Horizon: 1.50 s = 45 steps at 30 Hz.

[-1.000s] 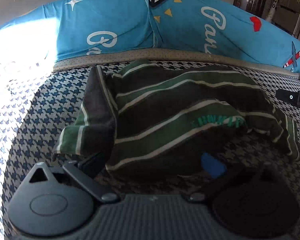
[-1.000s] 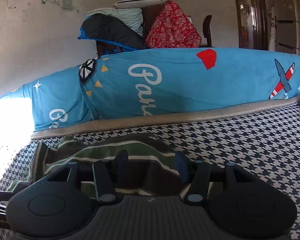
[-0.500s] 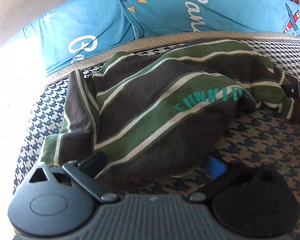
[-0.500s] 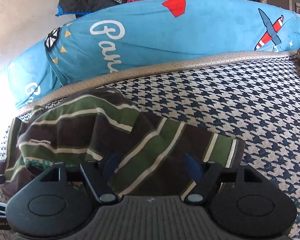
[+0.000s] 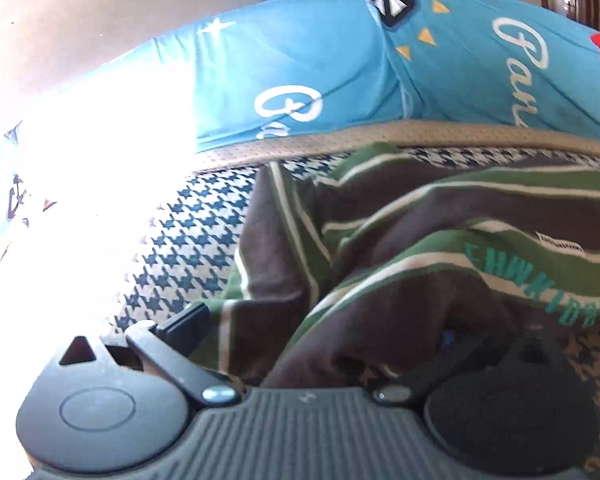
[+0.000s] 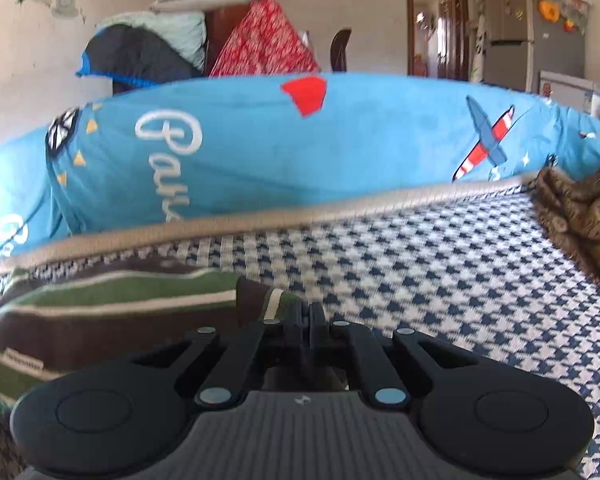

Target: Fold clothes

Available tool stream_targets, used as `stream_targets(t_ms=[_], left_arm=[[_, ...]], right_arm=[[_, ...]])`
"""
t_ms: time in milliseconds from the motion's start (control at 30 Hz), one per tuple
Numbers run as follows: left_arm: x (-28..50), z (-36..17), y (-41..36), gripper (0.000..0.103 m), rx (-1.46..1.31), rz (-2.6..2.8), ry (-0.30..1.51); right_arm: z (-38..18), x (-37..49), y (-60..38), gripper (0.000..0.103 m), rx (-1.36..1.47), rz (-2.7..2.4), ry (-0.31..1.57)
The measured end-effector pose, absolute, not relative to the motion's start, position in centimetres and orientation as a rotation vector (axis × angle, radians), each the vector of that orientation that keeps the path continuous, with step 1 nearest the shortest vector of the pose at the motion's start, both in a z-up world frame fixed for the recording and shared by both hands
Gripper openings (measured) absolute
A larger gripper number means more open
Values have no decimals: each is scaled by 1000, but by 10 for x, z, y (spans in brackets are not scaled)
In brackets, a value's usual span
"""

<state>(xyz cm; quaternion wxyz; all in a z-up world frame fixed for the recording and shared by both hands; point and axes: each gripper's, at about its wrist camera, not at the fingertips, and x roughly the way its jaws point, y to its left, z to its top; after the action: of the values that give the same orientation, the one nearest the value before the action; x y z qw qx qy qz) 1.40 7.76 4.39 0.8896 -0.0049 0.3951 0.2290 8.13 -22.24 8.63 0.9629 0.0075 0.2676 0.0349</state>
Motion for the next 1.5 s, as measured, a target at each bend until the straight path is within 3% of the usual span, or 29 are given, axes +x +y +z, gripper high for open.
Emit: stream_targets(t_ms=[100,167,467,867,1200,1500], left_arm=[[13,49,91,103,-44,506,820],[11,52,94,103,-58,503,822],[6,64,85,103,-56,459,796],[10,59,86,103,-82,464,810],[7,63,92,103,-116,450,809],[3,67,100,103,-165,452,792]], right_arm=[[93,83,-223,6,22,0,509],[94,85,-223,15,18,12,541],[109,46,-205,31,5,249,624],[73,9,-131,33,-48,570,891],[58,30,-116,32,-63,526,788],[68,67,-123,33,124,471,676]])
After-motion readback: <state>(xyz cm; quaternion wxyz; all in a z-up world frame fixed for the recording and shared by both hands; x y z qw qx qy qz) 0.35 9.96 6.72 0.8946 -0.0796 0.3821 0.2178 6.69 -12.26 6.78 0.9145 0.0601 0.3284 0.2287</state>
